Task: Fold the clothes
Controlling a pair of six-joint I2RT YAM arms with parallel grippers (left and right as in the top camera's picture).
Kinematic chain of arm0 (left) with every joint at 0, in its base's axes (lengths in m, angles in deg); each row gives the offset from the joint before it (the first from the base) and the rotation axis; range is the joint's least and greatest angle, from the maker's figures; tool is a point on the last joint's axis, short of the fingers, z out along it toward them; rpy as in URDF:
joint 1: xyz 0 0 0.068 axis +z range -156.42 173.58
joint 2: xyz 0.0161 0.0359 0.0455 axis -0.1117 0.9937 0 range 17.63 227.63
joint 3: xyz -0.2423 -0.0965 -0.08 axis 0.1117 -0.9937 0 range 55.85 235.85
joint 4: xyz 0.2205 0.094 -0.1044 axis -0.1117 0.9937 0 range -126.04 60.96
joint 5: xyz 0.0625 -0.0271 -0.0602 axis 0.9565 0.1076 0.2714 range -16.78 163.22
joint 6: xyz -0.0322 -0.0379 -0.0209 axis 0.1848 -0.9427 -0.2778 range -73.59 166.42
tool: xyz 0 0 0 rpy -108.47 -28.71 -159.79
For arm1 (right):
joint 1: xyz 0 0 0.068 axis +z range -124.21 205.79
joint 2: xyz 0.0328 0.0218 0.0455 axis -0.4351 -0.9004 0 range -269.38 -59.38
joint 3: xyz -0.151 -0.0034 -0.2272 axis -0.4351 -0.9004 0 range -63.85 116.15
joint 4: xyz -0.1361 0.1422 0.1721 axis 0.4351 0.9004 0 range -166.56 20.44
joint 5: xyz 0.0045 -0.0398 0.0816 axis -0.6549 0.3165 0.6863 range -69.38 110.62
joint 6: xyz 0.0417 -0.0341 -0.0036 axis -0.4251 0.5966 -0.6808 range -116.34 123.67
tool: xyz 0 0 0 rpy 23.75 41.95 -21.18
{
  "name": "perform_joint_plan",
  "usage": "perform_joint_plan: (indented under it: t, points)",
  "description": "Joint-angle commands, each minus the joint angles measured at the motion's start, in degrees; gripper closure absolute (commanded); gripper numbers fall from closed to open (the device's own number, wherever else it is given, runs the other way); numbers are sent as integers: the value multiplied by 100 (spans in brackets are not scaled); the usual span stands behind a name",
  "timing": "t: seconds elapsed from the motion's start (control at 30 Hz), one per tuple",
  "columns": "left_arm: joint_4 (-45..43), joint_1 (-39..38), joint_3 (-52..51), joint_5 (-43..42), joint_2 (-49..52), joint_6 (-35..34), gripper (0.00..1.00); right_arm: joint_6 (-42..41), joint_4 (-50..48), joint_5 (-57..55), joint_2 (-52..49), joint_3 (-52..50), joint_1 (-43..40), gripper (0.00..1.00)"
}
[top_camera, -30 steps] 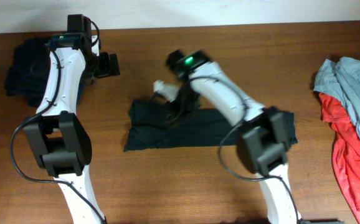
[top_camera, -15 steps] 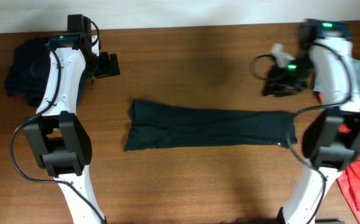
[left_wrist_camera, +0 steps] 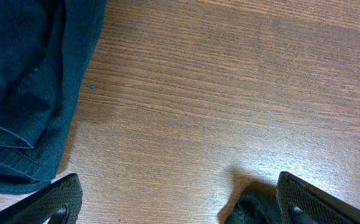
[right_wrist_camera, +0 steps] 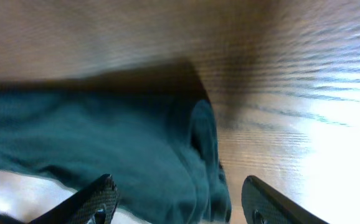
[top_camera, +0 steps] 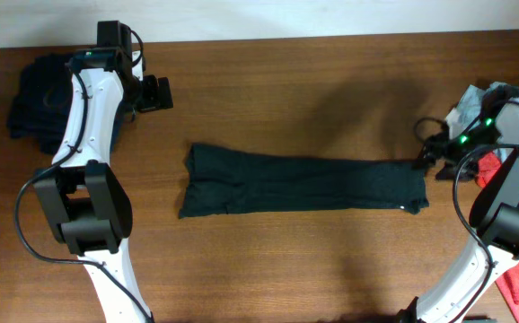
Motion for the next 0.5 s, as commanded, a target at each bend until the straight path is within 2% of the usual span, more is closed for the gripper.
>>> perform_joint_plan:
  t: [0.0,0.4,0.47]
  points:
    - [7,4,2,-66,-90,-68,1,-2,-372,4,118,-503,44,30]
    - [4,4,2,-66,-90,-68,1,-4,-1467,157,118,-1521,153,32]
    - [7,4,2,-66,-90,-68,1,-4,-1497,328,118,-1587,258,36]
